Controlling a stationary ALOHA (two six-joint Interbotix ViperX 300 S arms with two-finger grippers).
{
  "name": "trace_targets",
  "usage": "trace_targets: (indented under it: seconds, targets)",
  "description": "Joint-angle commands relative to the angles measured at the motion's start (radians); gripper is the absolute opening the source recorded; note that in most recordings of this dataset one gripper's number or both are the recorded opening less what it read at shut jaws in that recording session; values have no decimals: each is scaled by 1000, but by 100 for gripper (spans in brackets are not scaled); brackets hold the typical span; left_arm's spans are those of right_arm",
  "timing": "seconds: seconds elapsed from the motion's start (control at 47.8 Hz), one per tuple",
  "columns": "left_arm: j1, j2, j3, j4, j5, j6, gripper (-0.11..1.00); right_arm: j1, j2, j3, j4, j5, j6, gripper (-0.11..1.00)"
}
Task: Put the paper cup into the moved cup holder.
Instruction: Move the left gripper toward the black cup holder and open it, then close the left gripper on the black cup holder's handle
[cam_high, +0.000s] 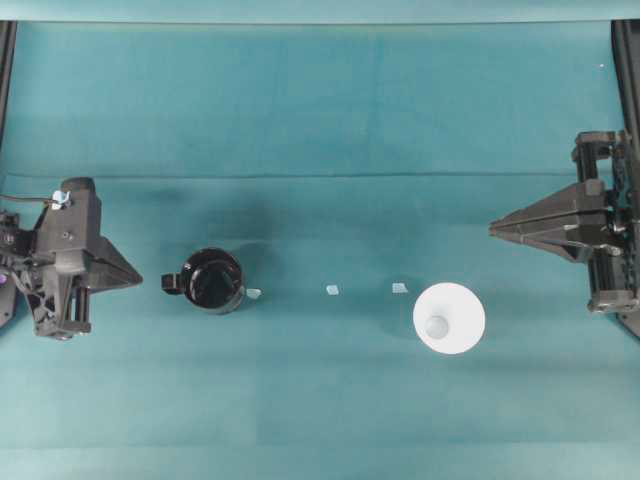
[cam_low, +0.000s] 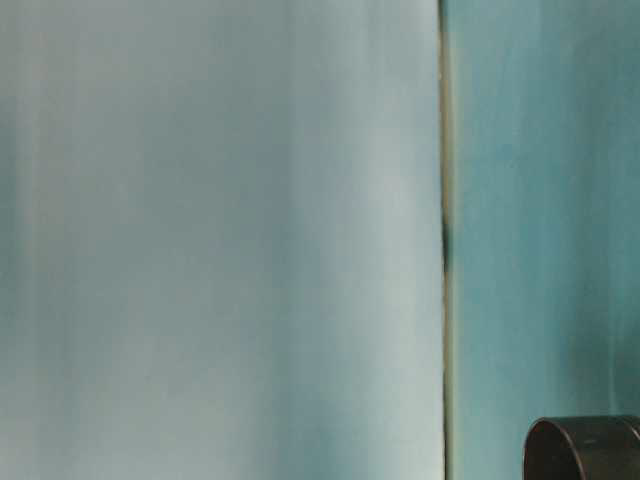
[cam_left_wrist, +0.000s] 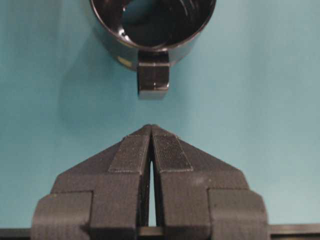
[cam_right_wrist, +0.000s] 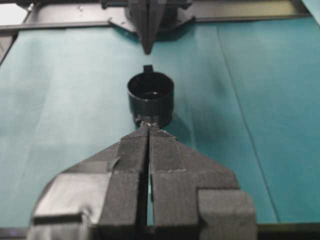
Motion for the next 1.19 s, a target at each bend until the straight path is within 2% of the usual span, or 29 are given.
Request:
trace_targets:
  seconds: [0.0,0.084,0.23,0.293,0.335,0.503,0.817,1.173]
  targets:
    - [5,15,5,2,-17,-26,9,-3,6,-25,3,-3,8,2]
    - [6,21,17,2,-29,-64,28,-3,6,-25,3,-3,9,2]
    - [6,26,60,2,-121,-92,73,-5,5,-25,3,-5,9,2]
    - [6,29,83,2,-190,-94,87,-5,6,-25,3,-5,9,2]
    - [6,32,95,2,-225,-92,92,-5,5,-25,3,-5,9,2]
    - [6,43,133,2,-350,-81,84,-5,6,-25,3,-3,11,2]
    - [5,107,132,5,-465,-80,84,-11,5,-25,3,11,38,2]
    - [3,293,72,5,-589,-78,84,-14,5,-25,3,11,40,2]
